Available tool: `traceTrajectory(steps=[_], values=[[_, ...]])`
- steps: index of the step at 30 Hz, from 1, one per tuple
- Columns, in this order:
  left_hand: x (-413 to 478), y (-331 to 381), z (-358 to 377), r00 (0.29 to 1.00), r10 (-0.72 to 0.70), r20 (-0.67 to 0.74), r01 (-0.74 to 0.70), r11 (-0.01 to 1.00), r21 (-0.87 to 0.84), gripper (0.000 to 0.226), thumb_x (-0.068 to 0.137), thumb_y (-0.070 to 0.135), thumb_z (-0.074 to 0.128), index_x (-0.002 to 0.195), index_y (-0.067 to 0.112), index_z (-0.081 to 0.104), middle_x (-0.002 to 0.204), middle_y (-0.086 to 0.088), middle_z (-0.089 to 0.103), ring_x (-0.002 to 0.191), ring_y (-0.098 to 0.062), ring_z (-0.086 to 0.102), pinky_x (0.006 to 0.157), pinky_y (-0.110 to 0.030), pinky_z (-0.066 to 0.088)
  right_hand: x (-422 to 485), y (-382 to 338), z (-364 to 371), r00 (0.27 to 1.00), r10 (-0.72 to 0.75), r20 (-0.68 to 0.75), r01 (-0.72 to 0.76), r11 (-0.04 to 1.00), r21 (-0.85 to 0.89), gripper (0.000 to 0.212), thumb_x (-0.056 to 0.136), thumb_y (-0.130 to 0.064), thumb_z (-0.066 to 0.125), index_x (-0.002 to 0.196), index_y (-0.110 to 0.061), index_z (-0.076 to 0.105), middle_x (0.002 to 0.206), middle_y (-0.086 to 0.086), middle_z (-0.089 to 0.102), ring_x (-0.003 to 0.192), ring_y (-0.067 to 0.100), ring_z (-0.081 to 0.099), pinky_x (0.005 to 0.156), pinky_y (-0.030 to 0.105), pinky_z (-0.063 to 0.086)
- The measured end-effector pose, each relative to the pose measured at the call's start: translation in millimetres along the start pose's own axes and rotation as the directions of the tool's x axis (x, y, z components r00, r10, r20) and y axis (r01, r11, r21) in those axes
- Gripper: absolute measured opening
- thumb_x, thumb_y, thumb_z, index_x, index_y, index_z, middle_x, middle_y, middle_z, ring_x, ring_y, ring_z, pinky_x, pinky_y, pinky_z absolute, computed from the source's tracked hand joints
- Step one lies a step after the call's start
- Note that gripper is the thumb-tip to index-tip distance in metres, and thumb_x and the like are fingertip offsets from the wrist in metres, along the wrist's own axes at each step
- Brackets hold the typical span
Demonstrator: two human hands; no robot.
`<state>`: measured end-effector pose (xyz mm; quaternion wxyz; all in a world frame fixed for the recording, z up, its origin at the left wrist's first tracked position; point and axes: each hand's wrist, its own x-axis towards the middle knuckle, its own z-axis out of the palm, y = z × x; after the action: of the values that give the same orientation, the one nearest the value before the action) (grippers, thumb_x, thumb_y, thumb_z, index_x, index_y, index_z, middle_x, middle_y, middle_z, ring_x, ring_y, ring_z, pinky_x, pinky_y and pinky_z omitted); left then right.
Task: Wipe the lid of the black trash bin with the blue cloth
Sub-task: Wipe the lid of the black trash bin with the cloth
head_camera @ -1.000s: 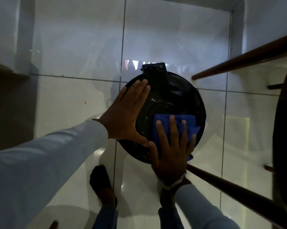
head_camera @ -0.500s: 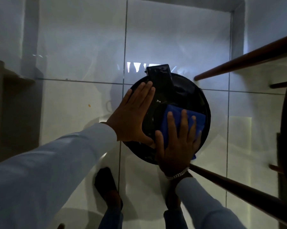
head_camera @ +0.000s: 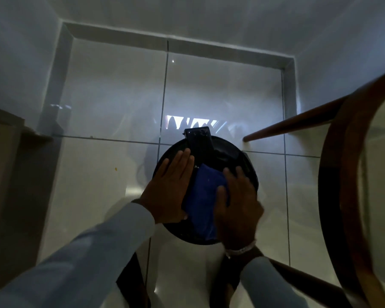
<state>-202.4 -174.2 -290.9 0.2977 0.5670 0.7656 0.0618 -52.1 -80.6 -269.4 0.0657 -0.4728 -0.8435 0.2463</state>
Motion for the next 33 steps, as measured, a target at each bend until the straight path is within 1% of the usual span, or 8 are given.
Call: traceTrajectory(steps=[2, 5, 7, 10, 18, 25, 28, 33], values=[[-9.8, 24.8, 3.3, 0.996, -0.032, -0.086, 0.015, 0.981, -0.194, 0.108, 0.074, 0.03, 0.057, 0.147, 0.017, -0.021, 0.158, -0.004, -0.027, 0.147, -0.022, -0.027, 0.123, -0.047, -0.005, 26.3, 19.4, -10.2, 0.997, -0.017, -0.08, 0.023, 0.997, 0.076, 0.041, 0.094, -0.025, 0.04, 0.13, -0.009, 0.051, 0.139, 0.018, 0.051, 0.129, 0.034, 0.047, 0.101, 0.058, 0.044], [-12.1, 76.9, 25.8, 0.96, -0.107, -0.26, -0.003, 0.92, -0.391, 0.089, 0.079, 0.027, 0.045, 0.153, 0.013, -0.001, 0.164, -0.006, -0.006, 0.151, -0.02, -0.013, 0.124, -0.048, 0.003, 60.2, 41.0, -4.6, 0.996, -0.046, 0.073, 0.033, 0.985, 0.172, 0.039, 0.097, -0.008, 0.042, 0.136, -0.006, 0.042, 0.145, 0.018, 0.044, 0.137, 0.033, 0.037, 0.111, 0.056, 0.035], [0.0, 96.8, 46.7, 0.94, -0.17, -0.297, 0.074, 0.948, -0.31, 0.083, 0.088, 0.048, 0.039, 0.154, 0.015, 0.002, 0.164, -0.007, -0.003, 0.151, -0.025, -0.009, 0.123, -0.054, 0.004, 68.2, 49.3, 6.0, 0.988, -0.071, 0.135, 0.04, 0.974, 0.224, 0.04, 0.098, -0.005, 0.04, 0.137, -0.007, 0.04, 0.147, 0.018, 0.04, 0.137, 0.033, 0.038, 0.109, 0.055, 0.037], [15.6, 93.8, 78.8, 0.93, -0.214, -0.297, 0.209, 0.977, -0.051, 0.087, 0.086, 0.066, 0.039, 0.154, 0.02, 0.008, 0.164, -0.01, 0.003, 0.151, -0.034, -0.002, 0.118, -0.064, 0.008, 68.3, 57.6, 23.0, 0.994, -0.087, 0.061, 0.069, 0.965, 0.254, 0.038, 0.097, -0.005, 0.038, 0.134, -0.007, 0.044, 0.145, 0.021, 0.043, 0.134, 0.037, 0.042, 0.105, 0.058, 0.041], [0.0, 75.4, 114.5, 0.872, -0.018, -0.489, 0.082, 0.991, 0.109, 0.06, 0.098, 0.045, 0.029, 0.151, 0.016, 0.027, 0.16, -0.013, 0.025, 0.15, -0.034, 0.015, 0.118, -0.059, 0.018, 66.4, 64.1, 31.5, 0.995, -0.092, -0.03, 0.097, 0.941, 0.323, 0.042, 0.093, -0.009, 0.034, 0.133, -0.008, 0.047, 0.144, 0.018, 0.045, 0.139, 0.03, 0.033, 0.113, 0.058, 0.031], [-17.5, 63.8, 129.8, 0.846, 0.059, -0.53, 0.068, 0.974, 0.218, 0.063, 0.095, 0.046, 0.036, 0.15, 0.015, 0.029, 0.159, -0.011, 0.028, 0.149, -0.034, 0.018, 0.12, -0.056, 0.014, 64.3, 70.7, 41.4, 0.985, -0.155, -0.082, 0.171, 0.95, 0.262, 0.042, 0.093, -0.01, 0.035, 0.135, -0.009, 0.045, 0.143, 0.019, 0.046, 0.138, 0.032, 0.035, 0.111, 0.06, 0.034], [-22.2, 58.5, 134.3, 0.818, 0.035, -0.574, 0.101, 0.974, 0.203, 0.061, 0.096, 0.044, 0.034, 0.149, 0.014, 0.031, 0.158, -0.011, 0.028, 0.148, -0.034, 0.018, 0.121, -0.054, 0.011, 64.7, 72.7, 39.7, 0.985, -0.147, -0.088, 0.166, 0.943, 0.287, 0.042, 0.094, -0.011, 0.035, 0.134, -0.008, 0.045, 0.143, 0.017, 0.046, 0.137, 0.024, 0.033, 0.113, 0.057, 0.032], [-29.7, 56.3, 134.9, 0.735, -0.197, -0.649, 0.225, 0.974, -0.041, 0.058, 0.098, 0.041, 0.031, 0.147, 0.012, 0.029, 0.157, -0.011, 0.024, 0.149, -0.034, 0.015, 0.121, -0.053, 0.01, 63.1, 71.3, 39.3, 0.981, -0.178, -0.073, 0.191, 0.95, 0.247, 0.043, 0.095, -0.019, 0.037, 0.136, -0.006, 0.043, 0.145, 0.017, 0.044, 0.139, 0.028, 0.034, 0.115, 0.053, 0.031]])
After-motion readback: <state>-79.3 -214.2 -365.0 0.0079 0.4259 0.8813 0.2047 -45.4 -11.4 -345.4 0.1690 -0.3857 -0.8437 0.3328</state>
